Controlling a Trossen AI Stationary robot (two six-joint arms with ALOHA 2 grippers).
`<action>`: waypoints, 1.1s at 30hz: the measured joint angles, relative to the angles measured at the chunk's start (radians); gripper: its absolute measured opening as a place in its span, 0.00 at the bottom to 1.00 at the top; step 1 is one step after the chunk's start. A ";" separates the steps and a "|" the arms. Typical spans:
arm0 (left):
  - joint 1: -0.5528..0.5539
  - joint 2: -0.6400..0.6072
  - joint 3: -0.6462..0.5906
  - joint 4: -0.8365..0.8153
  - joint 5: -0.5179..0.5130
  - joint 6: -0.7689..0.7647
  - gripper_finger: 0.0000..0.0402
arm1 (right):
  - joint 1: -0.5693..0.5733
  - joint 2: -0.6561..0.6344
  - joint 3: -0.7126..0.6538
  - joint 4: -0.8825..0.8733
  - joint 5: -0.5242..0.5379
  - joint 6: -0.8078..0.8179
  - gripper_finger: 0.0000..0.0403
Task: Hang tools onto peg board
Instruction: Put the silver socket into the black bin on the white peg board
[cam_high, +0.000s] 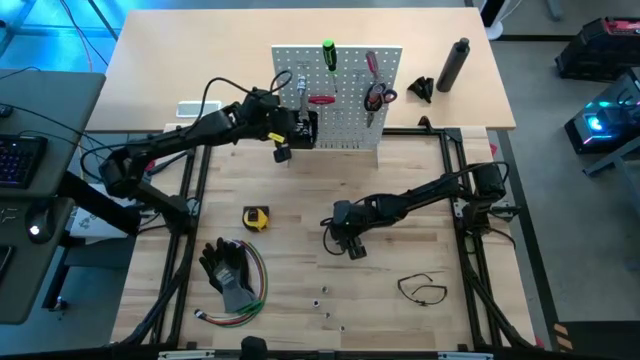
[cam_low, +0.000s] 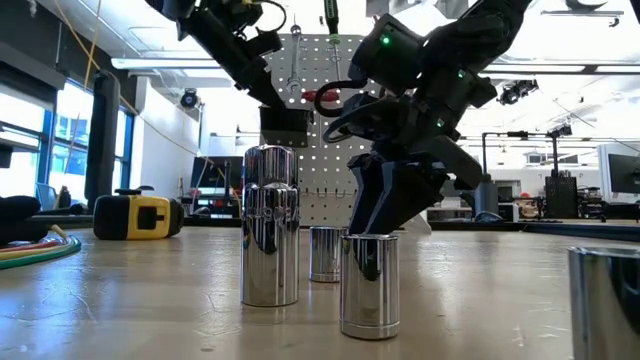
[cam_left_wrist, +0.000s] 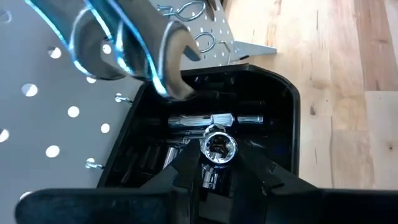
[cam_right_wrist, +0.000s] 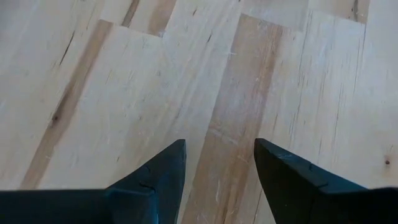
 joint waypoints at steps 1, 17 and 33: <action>0.000 0.002 0.000 0.001 0.001 0.002 0.16 | 0.000 0.000 0.000 -0.001 0.000 0.003 0.46; 0.000 0.005 0.000 0.013 -0.006 -0.002 0.29 | 0.001 0.000 0.000 -0.008 0.000 0.025 0.46; -0.018 -0.038 0.000 -0.043 -0.070 -0.016 0.35 | 0.001 0.000 0.000 -0.023 0.000 0.036 0.46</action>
